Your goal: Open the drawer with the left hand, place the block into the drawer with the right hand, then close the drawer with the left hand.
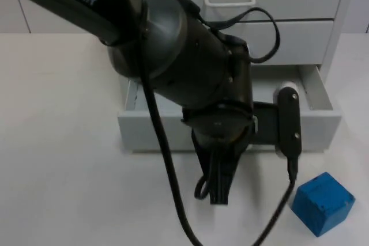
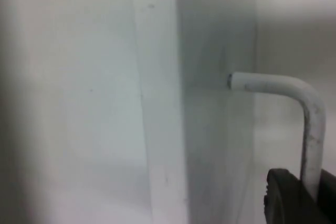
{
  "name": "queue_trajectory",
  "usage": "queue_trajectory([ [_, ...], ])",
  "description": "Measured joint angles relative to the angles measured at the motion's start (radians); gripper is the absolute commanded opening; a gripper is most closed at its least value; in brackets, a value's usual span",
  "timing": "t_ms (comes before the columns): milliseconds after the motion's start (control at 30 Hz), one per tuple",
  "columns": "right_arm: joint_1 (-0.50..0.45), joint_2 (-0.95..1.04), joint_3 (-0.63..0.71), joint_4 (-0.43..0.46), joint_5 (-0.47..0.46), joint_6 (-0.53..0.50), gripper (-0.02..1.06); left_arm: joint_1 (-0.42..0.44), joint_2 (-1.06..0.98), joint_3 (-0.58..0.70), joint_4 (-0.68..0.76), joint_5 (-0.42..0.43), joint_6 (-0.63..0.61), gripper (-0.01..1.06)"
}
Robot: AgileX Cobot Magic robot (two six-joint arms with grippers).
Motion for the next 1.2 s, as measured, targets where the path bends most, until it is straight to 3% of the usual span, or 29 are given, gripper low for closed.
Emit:
queue_trajectory([
  [300, 0.000, 0.000, 0.000, 0.007, 0.000, 0.000, 1.05, -0.044, -0.008, 0.013, -0.115, 0.027, 0.054, 0.00],
  [567, 0.000, 0.000, 0.000, 0.019, 0.000, 0.000, 1.05, -0.044, -0.008, 0.013, -0.131, 0.023, 0.063, 0.00],
  [633, 0.000, 0.000, 0.000, 0.019, 0.000, 0.000, 1.05, -0.044, -0.008, 0.013, -0.138, 0.019, 0.065, 0.08],
  [667, 0.000, 0.000, 0.000, 0.019, 0.000, 0.000, 1.05, -0.044, -0.008, 0.013, -0.140, 0.019, 0.065, 0.15],
  [700, 0.000, 0.000, 0.000, 0.019, 0.000, 0.000, 1.05, -0.044, -0.008, 0.013, -0.140, 0.019, 0.065, 0.30],
  [733, 0.000, 0.000, 0.000, 0.019, 0.000, 0.000, 1.05, -0.044, -0.008, 0.013, -0.146, 0.014, 0.068, 0.30],
  [833, 0.000, 0.000, 0.000, 0.019, 0.000, 0.000, 1.05, -0.044, -0.010, 0.013, -0.150, 0.003, 0.070, 0.59],
  [900, 0.000, 0.000, 0.000, 0.019, 0.000, 0.000, 1.05, -0.044, -0.010, 0.015, -0.164, 0.003, 0.072, 0.71],
  [1000, 0.000, 0.000, 0.000, 0.019, 0.000, 0.000, 1.05, -0.050, -0.017, 0.019, -0.178, 0.003, 0.072, 0.77],
  [1200, 0.000, 0.000, 0.000, 0.019, 0.000, 0.000, 1.05, -0.050, -0.112, 0.021, -0.244, 0.025, 0.096, 0.78],
])
